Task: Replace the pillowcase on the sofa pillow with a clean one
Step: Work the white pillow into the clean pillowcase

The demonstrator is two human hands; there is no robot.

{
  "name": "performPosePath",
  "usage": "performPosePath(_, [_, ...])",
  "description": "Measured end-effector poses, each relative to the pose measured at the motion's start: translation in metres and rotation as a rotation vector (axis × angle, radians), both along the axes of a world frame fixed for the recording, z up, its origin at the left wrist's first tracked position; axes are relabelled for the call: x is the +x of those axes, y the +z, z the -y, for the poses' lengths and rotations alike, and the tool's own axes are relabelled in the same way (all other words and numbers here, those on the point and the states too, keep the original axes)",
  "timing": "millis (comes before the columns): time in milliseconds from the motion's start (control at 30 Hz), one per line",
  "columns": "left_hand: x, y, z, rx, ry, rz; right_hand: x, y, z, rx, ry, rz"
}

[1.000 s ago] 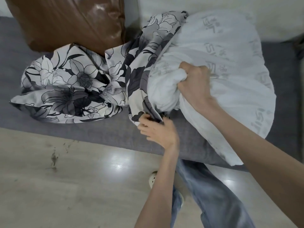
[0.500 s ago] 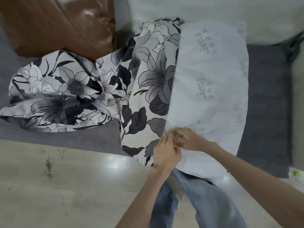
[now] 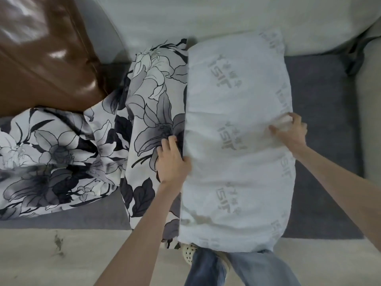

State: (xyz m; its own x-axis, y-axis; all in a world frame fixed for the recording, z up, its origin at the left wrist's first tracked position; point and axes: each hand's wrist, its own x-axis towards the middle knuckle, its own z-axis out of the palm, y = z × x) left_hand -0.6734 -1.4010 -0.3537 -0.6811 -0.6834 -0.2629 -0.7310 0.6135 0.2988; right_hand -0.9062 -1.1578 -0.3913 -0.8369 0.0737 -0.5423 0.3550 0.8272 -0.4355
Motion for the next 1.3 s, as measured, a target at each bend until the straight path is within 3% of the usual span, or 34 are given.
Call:
performPosePath(167, [-0.049,-0.009,0.025,0.098,0.149,-0.032,-0.039,-0.018,0.005,-0.381,-0.186,0.367])
performPosePath(267, [-0.074,-0.002,0.022,0.222,0.252,-0.064,-0.034,-0.006,0.027,-0.504,0.013,0.661])
performPosePath(333, [-0.093,0.013,0.003,0.41,0.214,-0.243,-0.022,0.013,0.048,-0.496,0.145,0.722])
performPosePath(400, [-0.108,0.028,-0.029,0.574,0.159,-0.374,-0.005,0.035,0.071,-0.476,0.304,0.688])
performPosePath(500, [-0.101,0.034,-0.048,0.698,0.302,-0.315,0.026,0.067,0.091,-0.5,0.421,0.538])
performPosePath(633, [-0.071,0.05,0.0,0.709,0.372,-0.19,0.032,0.101,0.107,-0.38,0.459,0.454])
performPosePath(700, [-0.067,0.06,0.029,0.779,0.448,-0.162,0.041,0.117,0.128,-0.306,0.641,0.372])
performPosePath(800, [-0.076,0.076,0.073,1.009,0.7,-0.301,0.068,0.14,0.162,-0.219,0.931,0.287])
performPosePath(1033, [-0.08,0.143,0.196,0.902,0.74,-0.491,0.165,0.14,0.206,-0.062,1.302,0.283])
performPosePath(1167, [-0.09,0.165,0.226,0.82,0.461,-0.26,0.198,0.132,0.207,0.046,1.338,0.33])
performPosePath(1300, [-0.068,0.147,0.23,0.889,0.405,-0.039,0.236,0.145,0.213,0.017,1.44,0.335])
